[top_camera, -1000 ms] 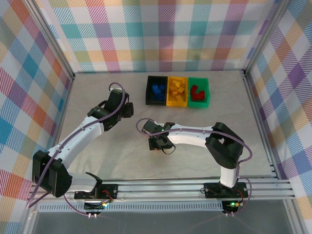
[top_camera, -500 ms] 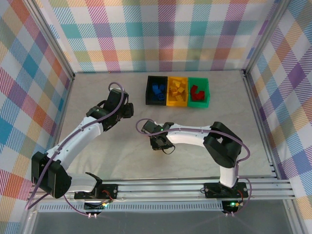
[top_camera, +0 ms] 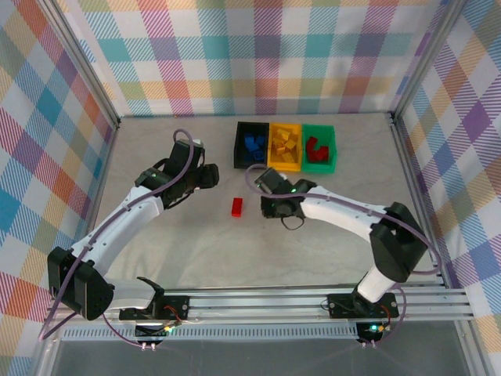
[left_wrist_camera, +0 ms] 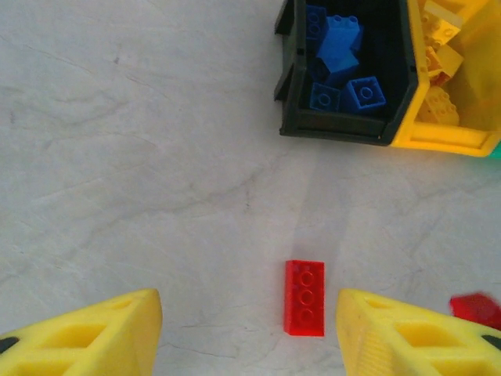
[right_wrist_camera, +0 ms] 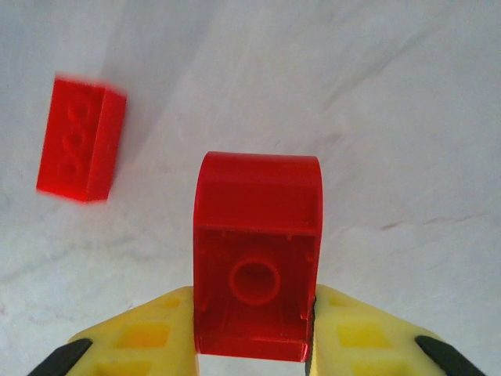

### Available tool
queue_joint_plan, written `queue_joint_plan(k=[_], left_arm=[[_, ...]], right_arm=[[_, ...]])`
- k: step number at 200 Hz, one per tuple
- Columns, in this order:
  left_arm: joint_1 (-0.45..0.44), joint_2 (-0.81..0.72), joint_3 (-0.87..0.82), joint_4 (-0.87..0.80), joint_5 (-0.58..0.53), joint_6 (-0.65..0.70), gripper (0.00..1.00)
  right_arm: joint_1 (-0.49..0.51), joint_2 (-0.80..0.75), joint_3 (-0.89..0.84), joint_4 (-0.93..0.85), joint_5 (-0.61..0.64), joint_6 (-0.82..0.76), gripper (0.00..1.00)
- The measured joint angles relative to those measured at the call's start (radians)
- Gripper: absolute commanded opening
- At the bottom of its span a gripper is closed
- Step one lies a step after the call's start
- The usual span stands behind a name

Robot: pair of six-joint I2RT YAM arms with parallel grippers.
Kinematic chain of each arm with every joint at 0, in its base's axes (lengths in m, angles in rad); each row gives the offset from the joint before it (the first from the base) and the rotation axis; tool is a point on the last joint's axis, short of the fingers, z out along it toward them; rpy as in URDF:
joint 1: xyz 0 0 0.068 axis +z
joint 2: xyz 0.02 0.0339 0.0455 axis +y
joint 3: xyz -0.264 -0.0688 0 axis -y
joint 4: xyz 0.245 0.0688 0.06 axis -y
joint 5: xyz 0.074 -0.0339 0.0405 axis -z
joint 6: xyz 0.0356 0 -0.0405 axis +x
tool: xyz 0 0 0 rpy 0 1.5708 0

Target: Sort the legos into containers by color

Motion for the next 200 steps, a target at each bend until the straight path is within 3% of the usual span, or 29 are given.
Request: queue_joint_plan(k=[67,98,172,200], left_arm=[[-0.051,0.042,-0.03,0.002,0.038,-0.043,0.59],[-0.062,0.051,-0.029,0.002,0.035,-0.053,0.59],[-0.115,0.108,-0.02,-0.006,0.026,-0.058,0.59],[-0.121,0.116,-0.003,-0.016,0.015,-0.06,0.6]], right_arm=[[-0.384,-0.06,0.114,0.006,-0.064,-0.243,0.25],[-0.527,0.046,0.264,0.015,-0.149,-0.338,0.25],[-0.639,0.447,0.651,0.005,-0.242,-0.455,0.27],[-0.647,0.531,0.743,-0.021,-0.255,-0.466,0.35]])
